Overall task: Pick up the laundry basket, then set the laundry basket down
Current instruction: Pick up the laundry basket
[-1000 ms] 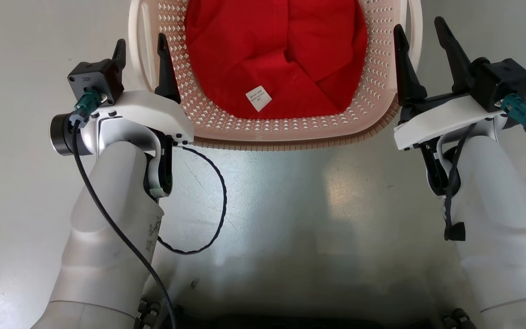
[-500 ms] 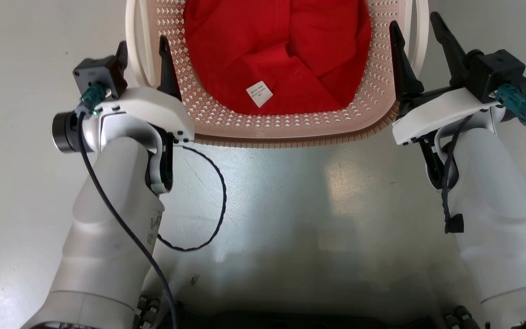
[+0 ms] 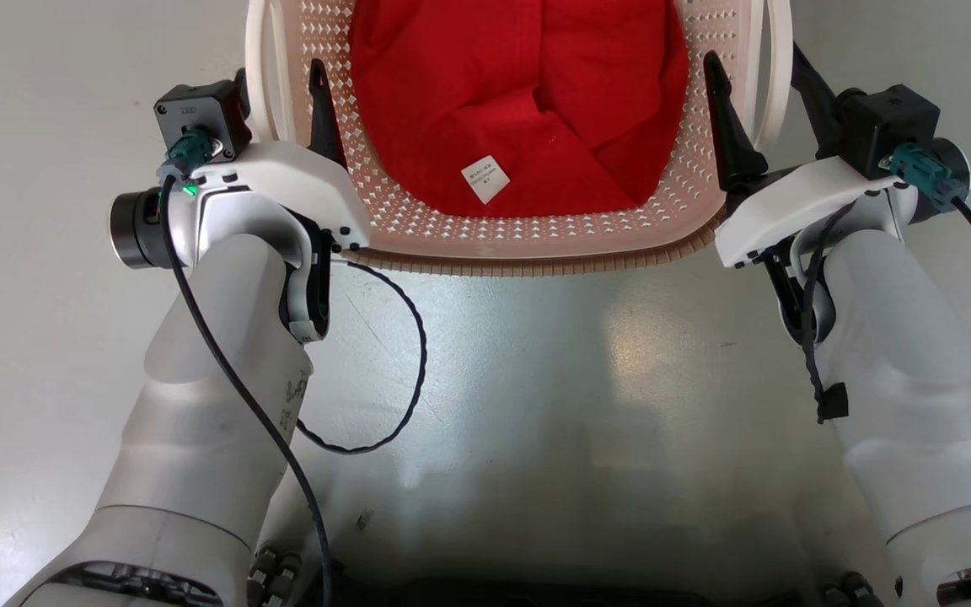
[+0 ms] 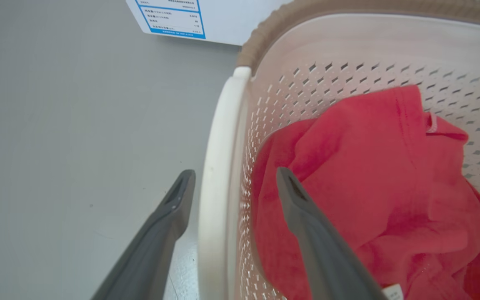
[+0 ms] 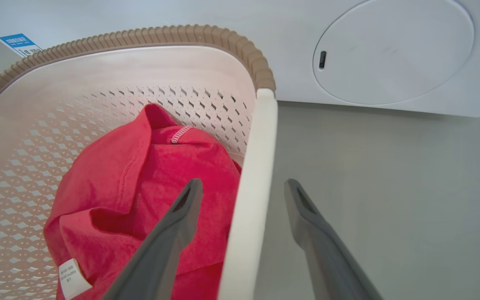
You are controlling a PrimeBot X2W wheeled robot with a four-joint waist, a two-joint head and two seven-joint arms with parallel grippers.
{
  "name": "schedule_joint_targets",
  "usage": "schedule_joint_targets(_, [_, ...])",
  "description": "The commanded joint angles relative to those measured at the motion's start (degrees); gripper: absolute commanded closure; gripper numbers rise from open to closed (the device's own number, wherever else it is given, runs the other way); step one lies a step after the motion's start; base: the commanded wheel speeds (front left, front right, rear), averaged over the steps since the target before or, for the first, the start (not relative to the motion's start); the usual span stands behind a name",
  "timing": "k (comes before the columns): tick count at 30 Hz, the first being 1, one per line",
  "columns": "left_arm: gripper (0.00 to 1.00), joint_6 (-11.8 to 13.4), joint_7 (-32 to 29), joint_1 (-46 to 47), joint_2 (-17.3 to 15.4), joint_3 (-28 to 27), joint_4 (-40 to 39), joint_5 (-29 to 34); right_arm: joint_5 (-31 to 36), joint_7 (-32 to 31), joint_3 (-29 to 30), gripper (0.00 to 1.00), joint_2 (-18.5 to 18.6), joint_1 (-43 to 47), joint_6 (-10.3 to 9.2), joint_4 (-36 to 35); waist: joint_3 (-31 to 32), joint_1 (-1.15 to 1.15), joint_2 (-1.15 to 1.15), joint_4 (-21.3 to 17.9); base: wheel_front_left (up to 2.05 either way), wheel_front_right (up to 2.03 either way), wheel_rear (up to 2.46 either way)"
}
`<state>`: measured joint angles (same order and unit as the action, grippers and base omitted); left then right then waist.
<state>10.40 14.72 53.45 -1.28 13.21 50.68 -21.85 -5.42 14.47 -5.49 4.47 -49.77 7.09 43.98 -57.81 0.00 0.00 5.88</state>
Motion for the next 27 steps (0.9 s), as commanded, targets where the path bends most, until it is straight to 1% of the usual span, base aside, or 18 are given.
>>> schedule_joint_targets(1, [0.0,0.64,0.28,-0.64,-1.6,-0.76,0.3,-1.12,-0.75,0.52,-1.01,0.0,-1.58,0.88,0.4,0.03,0.1,0.0,0.0,0.03,0.0,0.0,0.0])
schedule_joint_targets(5, [0.0,0.71,0.28,0.31,-1.6,0.27,2.21,-2.73,-0.65,0.52,-1.08,0.0,-1.58,0.15,0.4,1.7,0.43,0.0,0.0,0.22,0.0,0.0,0.0])
schedule_joint_targets(6, [0.02,0.59,0.28,0.41,-1.6,0.57,2.56,-3.0,-0.63,0.52,-1.12,0.0,-1.58,0.06,0.4,2.0,0.49,0.0,0.0,0.26,0.0,0.0,0.0])
schedule_joint_targets(7, [0.09,0.48,0.28,0.51,-1.6,0.87,2.94,-3.31,-0.63,0.52,-1.16,0.0,-1.58,-0.04,0.4,2.28,0.54,0.0,0.0,0.29,0.0,0.0,0.0])
schedule_joint_targets(9, [0.11,0.38,0.28,0.73,-1.6,1.42,3.51,-3.93,-0.62,0.52,-1.25,0.0,-1.58,-0.3,0.4,2.89,0.54,0.0,0.0,0.37,0.0,0.0,0.0])
schedule_joint_targets(11, [0.17,0.29,0.28,1.0,-1.6,2.02,4.02,-4.57,-0.58,0.52,-1.32,0.0,-1.58,-0.6,0.4,3.4,0.46,0.0,0.0,0.46,0.0,0.0,0.0])
schedule_joint_targets(13, [0.32,0.24,0.28,1.26,-1.6,2.67,4.44,-5.25,-0.58,0.52,-1.28,0.0,-1.59,-0.89,0.4,3.78,0.37,0.0,0.0,0.57,0.0,0.0,0.0])
schedule_joint_targets(14, [0.37,0.21,0.28,1.38,-1.6,3.0,4.6,-5.61,-0.56,0.52,-1.25,0.0,-1.59,-1.03,0.4,3.92,0.32,0.0,0.0,0.64,0.0,0.0,0.0])
schedule_joint_targets(15, [0.48,0.2,0.28,1.5,-1.6,3.34,4.75,-5.95,-0.54,0.52,-1.25,0.0,-1.59,-1.15,0.4,4.02,0.28,0.0,0.0,0.7,0.0,0.0,0.0])
schedule_joint_targets(17, [0.53,0.22,0.28,1.74,-1.6,4.01,4.93,-6.57,-0.48,0.52,-1.28,0.0,-1.59,-1.31,0.4,4.22,0.26,0.0,0.0,0.83,0.0,0.0,0.0])
schedule_joint_targets(19, [0.6,0.18,0.28,1.89,-1.6,4.59,5.08,-7.23,-0.37,0.52,-1.36,0.23,-1.59,-1.41,0.4,4.57,0.29,0.0,0.0,0.93,0.0,0.0,0.0])
schedule_joint_targets(20, [0.67,0.16,0.28,1.96,-1.6,4.84,5.14,-7.57,-0.33,0.52,-1.36,0.51,-1.59,-1.47,0.4,4.74,0.31,0.0,0.0,0.98,0.0,0.0,0.0])
schedule_joint_targets(21, [0.77,0.09,0.28,2.01,-1.6,5.1,5.2,-7.93,-0.31,0.52,-1.37,0.57,-1.59,-1.52,0.4,4.89,0.36,0.0,0.0,1.03,0.0,0.0,0.0])
schedule_joint_targets(22, [0.91,-0.09,0.28,2.02,-1.6,5.36,5.26,-8.34,-0.29,0.52,-1.43,0.73,-1.59,-1.56,0.4,5.13,0.41,0.0,0.0,1.06,0.0,0.0,0.0])
schedule_joint_targets(23, [1.0,-0.23,0.28,2.04,-1.6,5.64,5.31,-8.75,-0.26,0.52,-1.45,0.9,-1.59,-1.62,0.4,5.44,0.45,0.0,0.0,1.1,0.0,0.0,0.0])
schedule_joint_targets(24, [1.0,-0.34,0.28,2.05,-1.6,5.95,5.32,-9.11,-0.24,0.52,-1.44,1.0,-1.59,-1.7,0.4,5.76,0.51,0.0,0.0,1.13,0.0,0.0,0.0])
schedule_joint_targets(27, [1.0,-0.51,0.28,2.05,-1.6,6.84,5.18,-10.0,-0.21,0.52,-1.27,1.0,-1.59,-1.85,0.4,6.69,0.81,0.0,0.0,1.21,0.0,0.0,0.0])
